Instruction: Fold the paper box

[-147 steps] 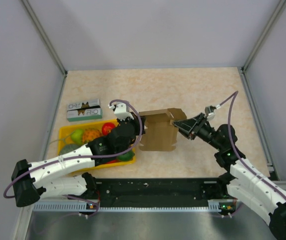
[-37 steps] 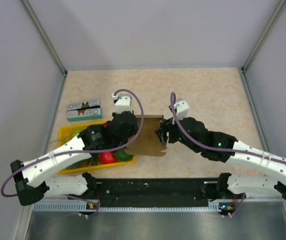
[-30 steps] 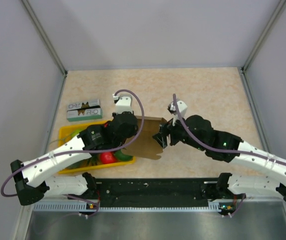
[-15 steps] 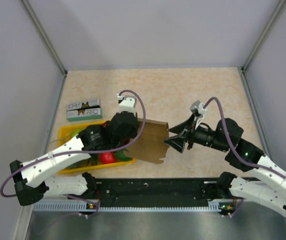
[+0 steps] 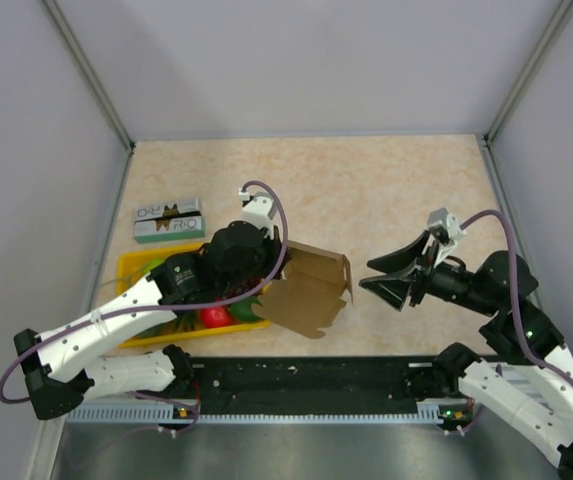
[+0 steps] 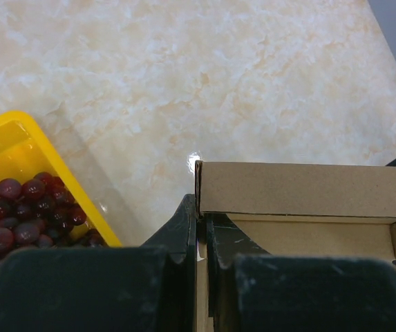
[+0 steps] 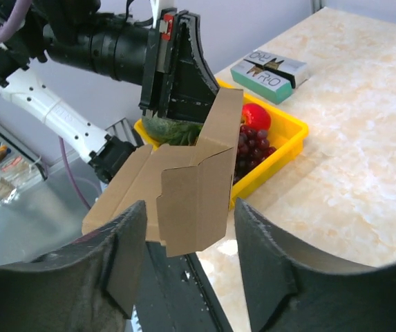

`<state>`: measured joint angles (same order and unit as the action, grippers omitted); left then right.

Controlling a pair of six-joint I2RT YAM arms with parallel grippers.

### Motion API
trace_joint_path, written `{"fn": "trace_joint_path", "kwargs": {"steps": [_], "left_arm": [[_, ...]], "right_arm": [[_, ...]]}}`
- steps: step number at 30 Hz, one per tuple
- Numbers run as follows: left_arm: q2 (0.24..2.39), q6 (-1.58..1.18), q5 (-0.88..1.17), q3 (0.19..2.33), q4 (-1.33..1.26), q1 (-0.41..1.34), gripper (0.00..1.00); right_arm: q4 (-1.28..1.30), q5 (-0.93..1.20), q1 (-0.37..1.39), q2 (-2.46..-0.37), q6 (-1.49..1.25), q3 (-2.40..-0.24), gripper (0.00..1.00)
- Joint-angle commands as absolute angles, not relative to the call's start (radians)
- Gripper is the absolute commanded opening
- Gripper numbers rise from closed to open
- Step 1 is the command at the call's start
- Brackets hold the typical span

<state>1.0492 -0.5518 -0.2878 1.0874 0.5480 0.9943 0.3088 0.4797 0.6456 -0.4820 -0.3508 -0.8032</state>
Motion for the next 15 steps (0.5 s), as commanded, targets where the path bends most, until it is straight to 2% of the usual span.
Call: {"fn": "trace_joint_path", "kwargs": {"steps": [1,4,9,12,15], "left_arm": [[1.025,-0.523,-0.219,1.081,0.459,0.985,0.0],[1.026,-0.523,-0.204,1.08,0.449,0.985,0.0],[1.057,-0.526,-0.198,1.092,0.456,0.985,0.0],[1.069,-0.531,-0.221,1.1,0.469,0.985,0.0],[1.078,-0.534,-0.247,1.117,0.495,0.985,0.0]], "right_arm": [[0.295,0.63,0.606,-0.534,-0.354,-0.788,0.5],[0.287,0.638,0.606,-0.572,-0.333,-0.799,0.45],[0.177,0.696,0.607,-0.638,-0.382,-0.782,0.44],[0.161,0.677,0.621,-0.664,-0.385,-0.778,0.41],[0.187,0.571,0.653,-0.657,-0.373,-0.782,0.38]]}}
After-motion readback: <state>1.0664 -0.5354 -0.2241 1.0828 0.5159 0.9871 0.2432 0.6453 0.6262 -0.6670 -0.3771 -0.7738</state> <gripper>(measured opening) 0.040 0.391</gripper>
